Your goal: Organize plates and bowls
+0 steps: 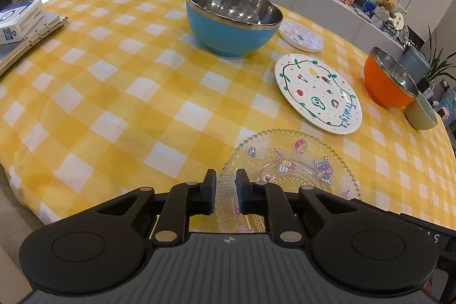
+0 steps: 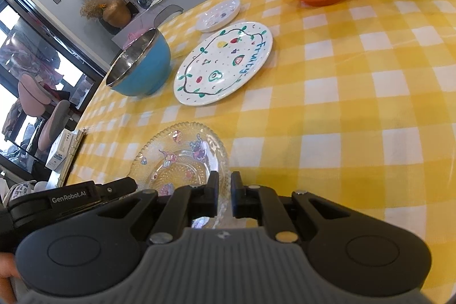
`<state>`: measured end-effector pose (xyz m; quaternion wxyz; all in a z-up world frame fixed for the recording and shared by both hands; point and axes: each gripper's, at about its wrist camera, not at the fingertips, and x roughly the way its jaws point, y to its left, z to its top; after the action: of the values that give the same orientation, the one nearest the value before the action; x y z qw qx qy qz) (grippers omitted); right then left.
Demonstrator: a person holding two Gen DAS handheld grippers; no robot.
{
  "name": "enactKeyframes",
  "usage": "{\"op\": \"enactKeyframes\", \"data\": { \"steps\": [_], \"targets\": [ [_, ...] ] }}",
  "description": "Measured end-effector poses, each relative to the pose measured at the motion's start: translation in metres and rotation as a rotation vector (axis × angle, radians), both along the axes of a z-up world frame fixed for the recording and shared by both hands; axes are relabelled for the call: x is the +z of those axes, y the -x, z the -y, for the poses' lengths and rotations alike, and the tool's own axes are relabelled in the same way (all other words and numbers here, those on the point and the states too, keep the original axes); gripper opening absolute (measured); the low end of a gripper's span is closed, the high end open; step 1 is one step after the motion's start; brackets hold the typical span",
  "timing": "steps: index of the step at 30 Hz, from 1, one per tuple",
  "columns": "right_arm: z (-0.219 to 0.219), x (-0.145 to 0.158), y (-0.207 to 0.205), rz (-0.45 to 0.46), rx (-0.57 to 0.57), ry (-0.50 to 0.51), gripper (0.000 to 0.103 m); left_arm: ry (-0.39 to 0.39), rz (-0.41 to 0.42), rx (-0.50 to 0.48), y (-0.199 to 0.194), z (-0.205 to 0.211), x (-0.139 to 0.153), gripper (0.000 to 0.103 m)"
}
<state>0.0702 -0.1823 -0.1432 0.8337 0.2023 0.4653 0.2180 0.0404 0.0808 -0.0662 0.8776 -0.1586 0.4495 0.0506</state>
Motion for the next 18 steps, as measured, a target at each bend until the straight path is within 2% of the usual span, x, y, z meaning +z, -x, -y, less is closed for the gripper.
{"op": "enactKeyframes", "data": {
  "steps": [2,4,6,8,13,18],
  "targets": [
    [-0.001,0.002,0.001,0.010,0.003,0.005,0.013,-0.007,0.006,0.001,0.001,0.001,0.001,0.016],
    [0.000,0.005,0.002,0.021,0.003,-0.001,0.029,-0.024,0.027,0.001,0.002,0.003,0.005,0.026],
    [0.000,0.008,0.003,0.043,-0.003,0.004,0.035,-0.040,0.049,0.002,0.004,0.005,0.010,0.032],
    [0.002,0.011,0.003,0.065,-0.009,0.010,0.035,-0.049,0.060,0.003,0.003,0.007,0.016,0.033],
    [0.010,0.017,-0.003,0.091,-0.053,0.005,0.046,-0.052,0.102,-0.030,-0.007,0.019,0.036,0.042],
    [0.022,0.021,-0.012,0.122,-0.117,0.021,0.050,-0.063,0.142,-0.089,-0.026,0.032,0.055,0.047]
  ]
}}
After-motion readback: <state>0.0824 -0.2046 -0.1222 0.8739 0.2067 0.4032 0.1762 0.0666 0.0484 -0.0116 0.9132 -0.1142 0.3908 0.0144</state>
